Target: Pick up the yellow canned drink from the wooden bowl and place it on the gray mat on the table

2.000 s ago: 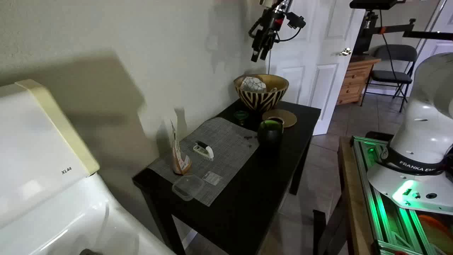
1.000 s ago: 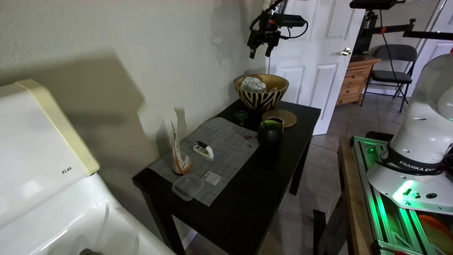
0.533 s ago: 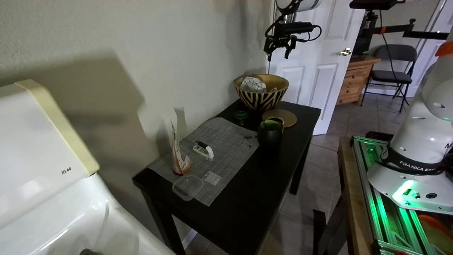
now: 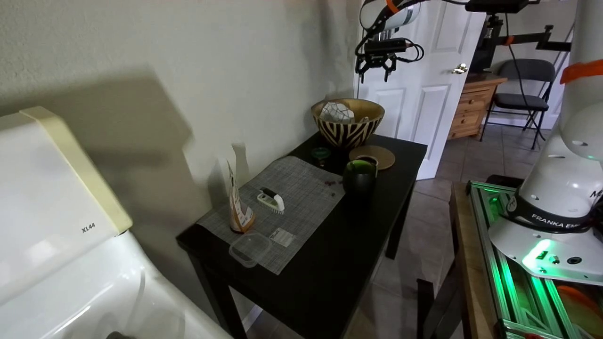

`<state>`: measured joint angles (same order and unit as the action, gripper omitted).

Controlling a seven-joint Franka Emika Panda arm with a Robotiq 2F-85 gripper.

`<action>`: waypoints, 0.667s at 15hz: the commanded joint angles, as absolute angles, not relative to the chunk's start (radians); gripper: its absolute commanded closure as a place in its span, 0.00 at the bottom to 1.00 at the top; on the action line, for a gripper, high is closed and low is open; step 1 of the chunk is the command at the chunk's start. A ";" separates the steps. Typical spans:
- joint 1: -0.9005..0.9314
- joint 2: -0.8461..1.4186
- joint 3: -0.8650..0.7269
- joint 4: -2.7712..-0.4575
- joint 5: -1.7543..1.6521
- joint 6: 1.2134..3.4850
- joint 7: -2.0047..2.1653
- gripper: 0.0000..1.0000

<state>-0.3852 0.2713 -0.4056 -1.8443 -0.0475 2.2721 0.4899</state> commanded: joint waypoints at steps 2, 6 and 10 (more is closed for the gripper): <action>-0.378 0.290 -0.415 -1.824 -0.039 2.268 0.497 0.00; -0.397 0.402 -0.392 -1.722 0.111 2.143 0.604 0.00; -0.400 0.496 -0.384 -1.643 0.205 2.142 0.700 0.00</action>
<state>-0.3844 0.4110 -0.3930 -1.7343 0.1430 2.1721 0.6319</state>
